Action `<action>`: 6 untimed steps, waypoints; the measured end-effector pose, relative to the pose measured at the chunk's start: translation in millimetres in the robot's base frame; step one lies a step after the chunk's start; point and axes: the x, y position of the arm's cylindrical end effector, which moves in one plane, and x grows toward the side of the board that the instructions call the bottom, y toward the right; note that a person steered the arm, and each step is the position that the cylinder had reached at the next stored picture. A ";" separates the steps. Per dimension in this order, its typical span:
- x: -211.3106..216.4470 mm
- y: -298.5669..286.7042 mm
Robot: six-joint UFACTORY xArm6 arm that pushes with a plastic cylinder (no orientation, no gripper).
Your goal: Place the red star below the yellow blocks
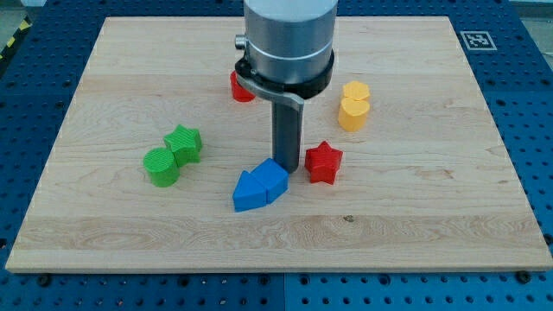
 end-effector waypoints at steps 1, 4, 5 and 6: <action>15.1 13.6; -13.5 66.4; 6.6 103.1; 12.8 155.7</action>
